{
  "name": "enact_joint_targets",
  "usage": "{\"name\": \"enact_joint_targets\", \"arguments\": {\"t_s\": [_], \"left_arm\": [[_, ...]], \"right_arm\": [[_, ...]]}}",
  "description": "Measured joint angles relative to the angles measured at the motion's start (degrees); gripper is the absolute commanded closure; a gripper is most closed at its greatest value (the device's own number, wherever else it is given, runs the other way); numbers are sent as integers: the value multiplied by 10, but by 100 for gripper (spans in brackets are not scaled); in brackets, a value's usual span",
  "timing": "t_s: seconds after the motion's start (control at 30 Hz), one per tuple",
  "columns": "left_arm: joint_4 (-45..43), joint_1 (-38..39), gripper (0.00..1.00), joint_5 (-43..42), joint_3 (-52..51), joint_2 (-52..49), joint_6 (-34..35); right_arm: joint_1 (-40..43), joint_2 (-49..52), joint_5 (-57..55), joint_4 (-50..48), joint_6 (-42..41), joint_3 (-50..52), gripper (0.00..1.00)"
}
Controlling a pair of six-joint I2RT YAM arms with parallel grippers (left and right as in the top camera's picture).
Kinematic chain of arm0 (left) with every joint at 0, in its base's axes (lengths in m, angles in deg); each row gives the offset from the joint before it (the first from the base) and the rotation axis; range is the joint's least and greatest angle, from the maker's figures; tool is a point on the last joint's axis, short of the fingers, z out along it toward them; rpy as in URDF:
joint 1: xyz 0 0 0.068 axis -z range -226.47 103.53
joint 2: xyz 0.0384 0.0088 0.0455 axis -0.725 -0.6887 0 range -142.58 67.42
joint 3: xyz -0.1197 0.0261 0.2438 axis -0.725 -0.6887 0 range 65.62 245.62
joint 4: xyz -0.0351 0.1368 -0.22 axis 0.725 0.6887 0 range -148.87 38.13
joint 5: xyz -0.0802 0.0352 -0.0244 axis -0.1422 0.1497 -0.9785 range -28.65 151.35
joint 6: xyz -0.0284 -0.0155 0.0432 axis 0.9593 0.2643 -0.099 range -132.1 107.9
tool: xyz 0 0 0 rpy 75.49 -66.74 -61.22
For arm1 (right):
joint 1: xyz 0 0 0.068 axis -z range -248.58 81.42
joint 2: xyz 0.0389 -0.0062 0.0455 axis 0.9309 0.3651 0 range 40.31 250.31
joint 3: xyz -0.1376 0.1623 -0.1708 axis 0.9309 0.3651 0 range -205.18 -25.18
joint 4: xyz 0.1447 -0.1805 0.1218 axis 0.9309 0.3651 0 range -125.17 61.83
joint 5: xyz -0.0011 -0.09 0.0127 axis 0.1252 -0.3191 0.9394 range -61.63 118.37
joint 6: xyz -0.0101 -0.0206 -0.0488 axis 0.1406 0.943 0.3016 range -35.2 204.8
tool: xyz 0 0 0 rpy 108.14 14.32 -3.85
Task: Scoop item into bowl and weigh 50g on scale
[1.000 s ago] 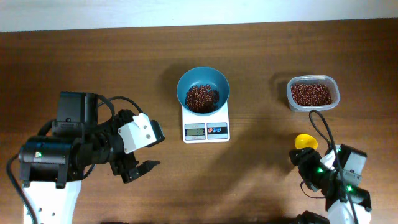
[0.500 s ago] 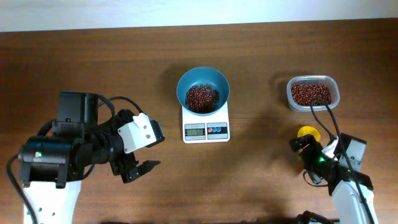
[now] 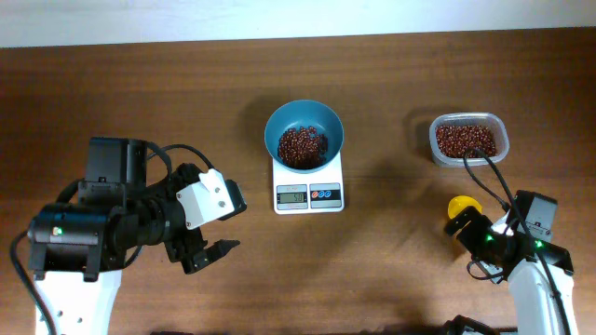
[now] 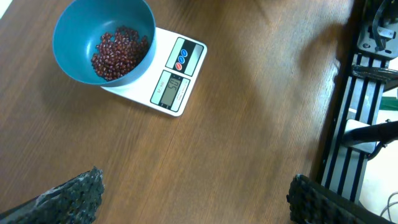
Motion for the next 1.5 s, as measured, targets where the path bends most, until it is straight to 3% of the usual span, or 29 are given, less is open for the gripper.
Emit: {"name": "enact_joint_targets", "arguments": {"t_s": [0.4, 0.73, 1.0, 1.3, 1.5], "left_arm": [[0, 0, 1, 0, 0, 0, 0], [0, 0, 1, 0, 0, 0, 0], [0, 0, 1, 0, 0, 0, 0], [0, 0, 1, 0, 0, 0, 0], [0, 0, 1, 0, 0, 0, 0]], "right_arm": [[0, 40, -68, 40, 21, -33, 1], [0, 39, -74, 218, 23, -273, 1], [0, -10, 21, 229, 23, -495, 1], [0, 2, 40, 282, 22, -501, 1], [-28, -59, 42, 278, 67, -498, 1]]}}
